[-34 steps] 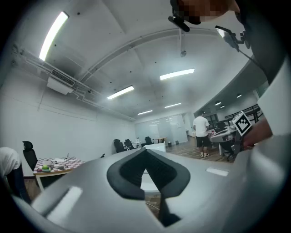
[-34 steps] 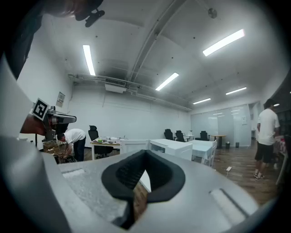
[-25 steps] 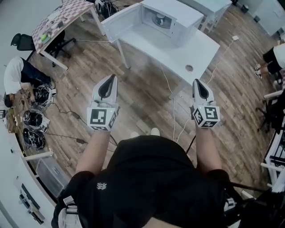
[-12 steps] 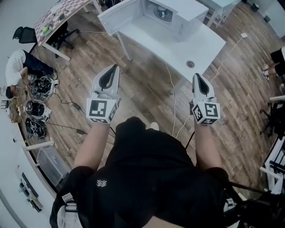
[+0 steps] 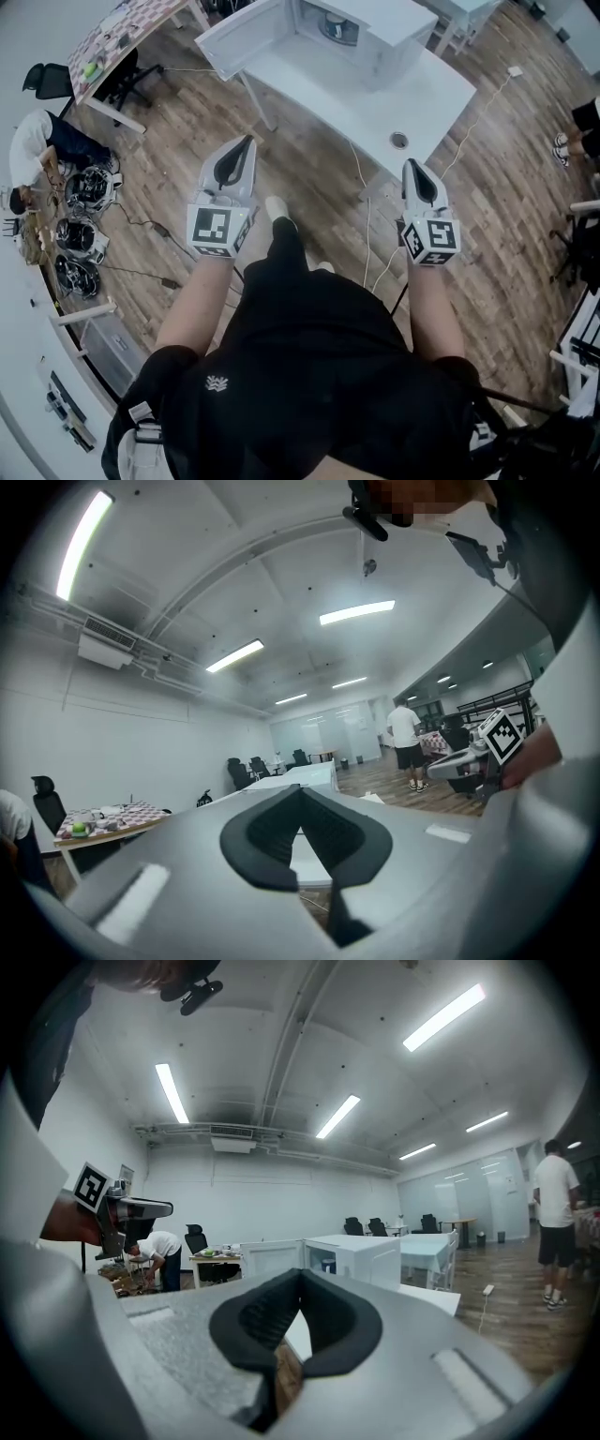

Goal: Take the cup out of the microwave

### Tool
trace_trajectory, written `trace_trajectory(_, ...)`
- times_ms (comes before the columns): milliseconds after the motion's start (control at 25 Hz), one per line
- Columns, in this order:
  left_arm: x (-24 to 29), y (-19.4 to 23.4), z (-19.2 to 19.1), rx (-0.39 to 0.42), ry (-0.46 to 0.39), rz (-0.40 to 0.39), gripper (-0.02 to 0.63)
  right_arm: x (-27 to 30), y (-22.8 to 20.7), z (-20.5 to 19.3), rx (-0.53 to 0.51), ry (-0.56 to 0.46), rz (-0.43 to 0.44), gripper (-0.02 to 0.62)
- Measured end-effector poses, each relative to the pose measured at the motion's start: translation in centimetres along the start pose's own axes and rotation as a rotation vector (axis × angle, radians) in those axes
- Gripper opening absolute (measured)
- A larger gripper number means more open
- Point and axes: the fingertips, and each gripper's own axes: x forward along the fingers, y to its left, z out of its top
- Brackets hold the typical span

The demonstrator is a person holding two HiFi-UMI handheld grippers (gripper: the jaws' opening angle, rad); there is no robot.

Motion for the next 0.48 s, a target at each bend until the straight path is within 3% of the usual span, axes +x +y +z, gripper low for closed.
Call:
trace_trajectory(200,3.4,1.4,-0.5,-0.008,-0.016,-0.032,0.002,2.7,-0.7,0.4,-0.013,0.004,-0.022,0.002)
trace_trajectory(480,9.2,7.0,-1.6,-0.026,-0.034,-0.058,0.002,9.7,-0.5,1.4,-0.012,0.016,-0.049,0.002)
